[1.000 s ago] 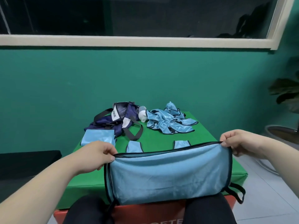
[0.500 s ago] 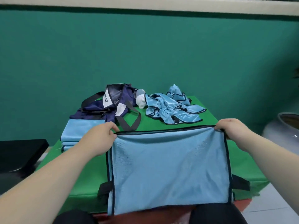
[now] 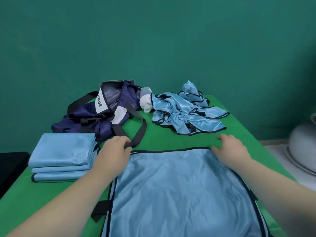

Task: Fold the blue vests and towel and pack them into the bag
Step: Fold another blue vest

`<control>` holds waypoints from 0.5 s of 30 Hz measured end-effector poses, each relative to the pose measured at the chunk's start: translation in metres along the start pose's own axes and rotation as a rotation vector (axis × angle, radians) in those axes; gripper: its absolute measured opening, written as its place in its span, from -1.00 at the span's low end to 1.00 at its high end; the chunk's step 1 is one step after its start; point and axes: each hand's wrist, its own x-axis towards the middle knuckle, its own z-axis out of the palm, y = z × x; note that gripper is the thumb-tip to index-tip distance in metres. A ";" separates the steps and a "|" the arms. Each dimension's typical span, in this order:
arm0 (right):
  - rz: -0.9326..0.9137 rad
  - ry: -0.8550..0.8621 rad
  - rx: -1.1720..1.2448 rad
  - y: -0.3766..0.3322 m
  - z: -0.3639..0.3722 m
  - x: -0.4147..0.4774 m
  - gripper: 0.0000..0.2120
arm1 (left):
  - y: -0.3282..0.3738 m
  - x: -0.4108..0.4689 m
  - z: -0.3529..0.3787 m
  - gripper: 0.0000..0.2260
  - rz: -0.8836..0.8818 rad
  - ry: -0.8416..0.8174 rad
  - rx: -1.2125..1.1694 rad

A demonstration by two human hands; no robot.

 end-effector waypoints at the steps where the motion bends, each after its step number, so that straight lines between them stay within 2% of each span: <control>1: -0.056 0.013 -0.051 -0.004 0.003 -0.008 -0.51 | 0.003 -0.009 0.003 -0.79 0.063 -0.010 -0.013; 3: -0.179 0.002 -0.121 -0.012 0.009 -0.027 -0.57 | 0.010 -0.031 0.008 -0.83 0.184 -0.063 -0.039; 5: -0.249 -0.047 -0.141 -0.020 0.019 -0.047 -0.58 | 0.015 -0.051 0.015 -0.77 0.241 -0.183 -0.002; 6: -0.248 -0.084 -0.141 -0.022 0.025 -0.056 -0.55 | 0.015 -0.058 0.019 -0.67 0.240 -0.270 0.062; 8: -0.218 -0.147 -0.129 -0.021 0.038 -0.068 -0.47 | 0.011 -0.067 0.026 -0.34 0.233 -0.422 0.232; 10: -0.200 -0.167 -0.158 -0.015 0.048 -0.074 -0.36 | 0.003 -0.072 0.030 -0.11 0.226 -0.498 0.338; 11: -0.203 -0.165 -0.193 -0.011 0.051 -0.075 -0.27 | -0.002 -0.073 0.032 -0.07 0.220 -0.519 0.365; 13: -0.228 -0.155 -0.225 -0.001 0.056 -0.074 -0.11 | -0.011 -0.073 0.035 -0.10 0.237 -0.503 0.382; 15: -0.234 -0.151 -0.207 0.006 0.057 -0.068 -0.18 | -0.018 -0.072 0.037 -0.14 0.258 -0.484 0.369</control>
